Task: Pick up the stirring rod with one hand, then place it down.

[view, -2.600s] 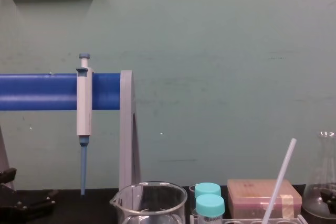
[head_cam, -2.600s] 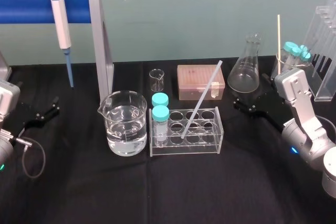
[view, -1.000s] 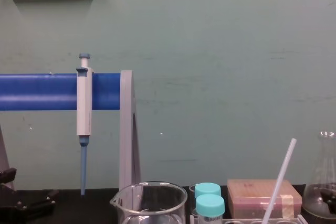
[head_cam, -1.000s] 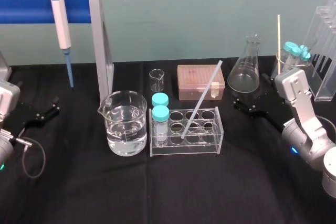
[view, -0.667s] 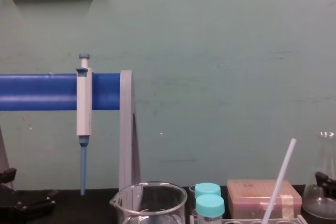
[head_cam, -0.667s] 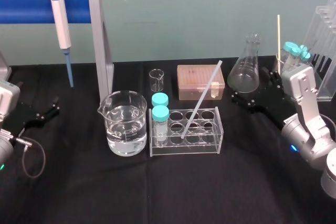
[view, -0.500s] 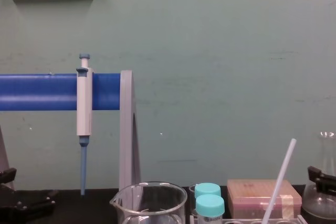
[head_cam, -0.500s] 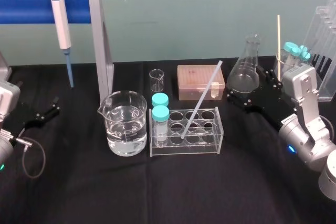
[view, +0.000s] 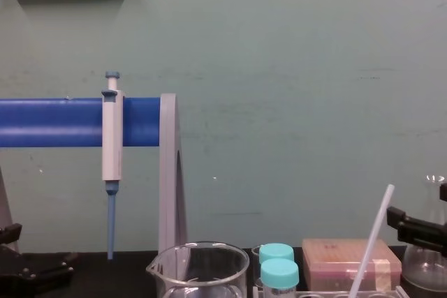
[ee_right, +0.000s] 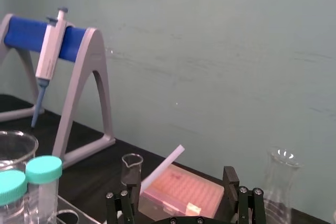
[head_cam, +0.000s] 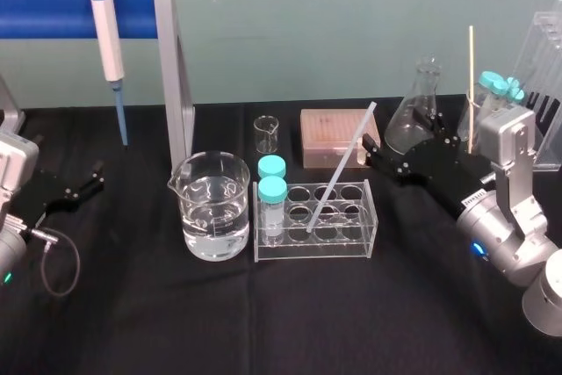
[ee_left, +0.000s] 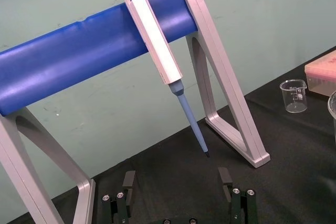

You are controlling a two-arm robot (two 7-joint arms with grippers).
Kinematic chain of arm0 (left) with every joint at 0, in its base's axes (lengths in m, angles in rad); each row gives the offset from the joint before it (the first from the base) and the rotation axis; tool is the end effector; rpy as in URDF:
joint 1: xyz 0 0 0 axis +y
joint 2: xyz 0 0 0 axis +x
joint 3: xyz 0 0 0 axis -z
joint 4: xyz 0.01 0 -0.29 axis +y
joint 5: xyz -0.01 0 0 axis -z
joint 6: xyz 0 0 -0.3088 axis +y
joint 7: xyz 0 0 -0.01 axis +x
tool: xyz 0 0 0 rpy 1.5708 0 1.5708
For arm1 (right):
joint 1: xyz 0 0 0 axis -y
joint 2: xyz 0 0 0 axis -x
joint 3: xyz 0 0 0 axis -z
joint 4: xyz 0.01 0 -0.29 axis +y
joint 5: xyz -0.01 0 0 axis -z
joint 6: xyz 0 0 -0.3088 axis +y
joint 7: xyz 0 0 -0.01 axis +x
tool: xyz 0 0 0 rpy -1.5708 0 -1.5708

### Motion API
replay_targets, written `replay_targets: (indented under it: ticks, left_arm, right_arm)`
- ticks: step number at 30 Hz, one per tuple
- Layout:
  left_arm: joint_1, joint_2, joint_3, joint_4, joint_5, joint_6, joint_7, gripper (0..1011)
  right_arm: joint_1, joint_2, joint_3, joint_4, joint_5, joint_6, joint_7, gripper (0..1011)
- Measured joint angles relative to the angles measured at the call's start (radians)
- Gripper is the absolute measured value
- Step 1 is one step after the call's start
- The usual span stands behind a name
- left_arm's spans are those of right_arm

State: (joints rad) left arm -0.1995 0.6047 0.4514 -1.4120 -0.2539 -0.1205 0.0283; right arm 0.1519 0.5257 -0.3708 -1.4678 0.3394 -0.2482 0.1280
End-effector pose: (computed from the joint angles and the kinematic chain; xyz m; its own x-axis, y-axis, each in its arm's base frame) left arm 0.3581 0.0827 -0.3023 0.2923 0.8803 0.3737 -0.9553 0.2873 0.0703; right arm 0.3528 -0.0643 -0.2947 0.4001 -0.8900 0.2189 0.9002 0.4265 0.0886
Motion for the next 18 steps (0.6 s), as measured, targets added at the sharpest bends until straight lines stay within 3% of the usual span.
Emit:
replay_targets:
  ticks: [18]
  left_arm:
    - [0.000, 0.000, 0.000, 0.000, 0.000, 0.000, 0.000, 1000]
  right_arm:
    - [0.061, -0.072, 0.037, 0.089, 0.113, 0.015, 0.149, 1004]
